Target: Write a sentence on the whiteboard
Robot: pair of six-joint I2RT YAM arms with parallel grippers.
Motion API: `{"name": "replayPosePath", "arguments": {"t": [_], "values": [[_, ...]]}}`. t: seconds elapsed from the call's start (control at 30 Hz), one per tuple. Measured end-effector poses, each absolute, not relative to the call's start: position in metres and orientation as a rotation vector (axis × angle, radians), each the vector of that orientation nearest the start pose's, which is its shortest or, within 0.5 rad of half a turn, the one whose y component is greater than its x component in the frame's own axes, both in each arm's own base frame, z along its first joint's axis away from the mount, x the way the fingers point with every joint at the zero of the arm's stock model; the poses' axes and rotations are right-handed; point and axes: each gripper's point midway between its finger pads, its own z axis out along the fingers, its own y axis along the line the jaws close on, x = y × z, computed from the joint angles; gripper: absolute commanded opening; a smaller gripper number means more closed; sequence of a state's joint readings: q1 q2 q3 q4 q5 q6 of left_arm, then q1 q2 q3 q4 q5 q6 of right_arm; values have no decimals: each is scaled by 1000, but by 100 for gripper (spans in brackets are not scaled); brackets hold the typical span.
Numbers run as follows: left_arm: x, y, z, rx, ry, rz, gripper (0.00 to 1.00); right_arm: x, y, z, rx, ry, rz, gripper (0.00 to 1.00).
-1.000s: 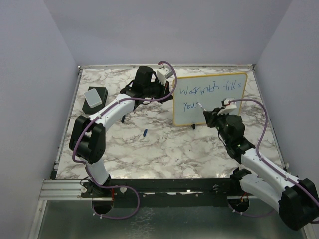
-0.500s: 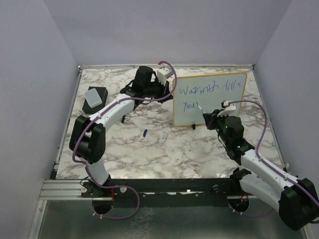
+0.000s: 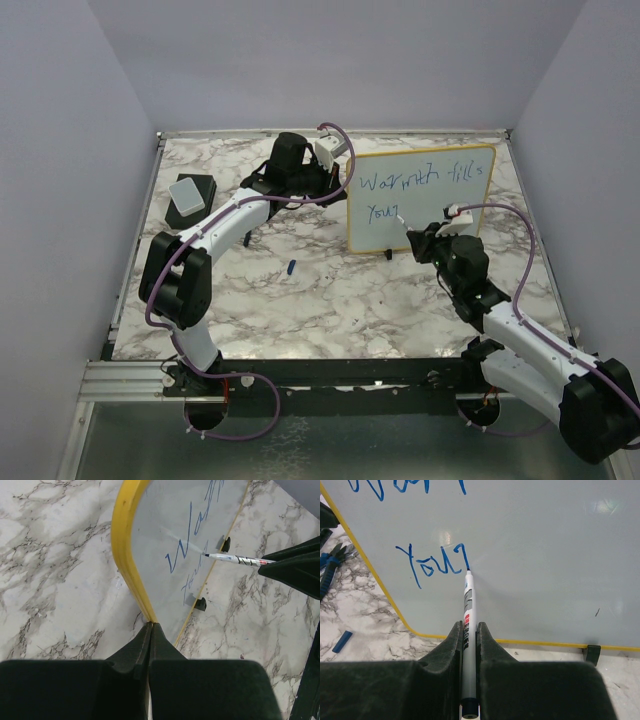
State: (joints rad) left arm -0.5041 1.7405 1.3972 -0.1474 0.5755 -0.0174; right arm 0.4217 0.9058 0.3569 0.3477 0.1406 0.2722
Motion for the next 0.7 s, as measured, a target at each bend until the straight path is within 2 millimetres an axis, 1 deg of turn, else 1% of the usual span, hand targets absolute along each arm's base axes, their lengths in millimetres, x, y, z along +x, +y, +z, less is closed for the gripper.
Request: {"name": "replayPosePath", "arguments": {"t": [0.7], "values": [[382, -321, 206, 855, 1923, -911, 0, 316, 124, 167, -29, 1763, 363, 1]]}}
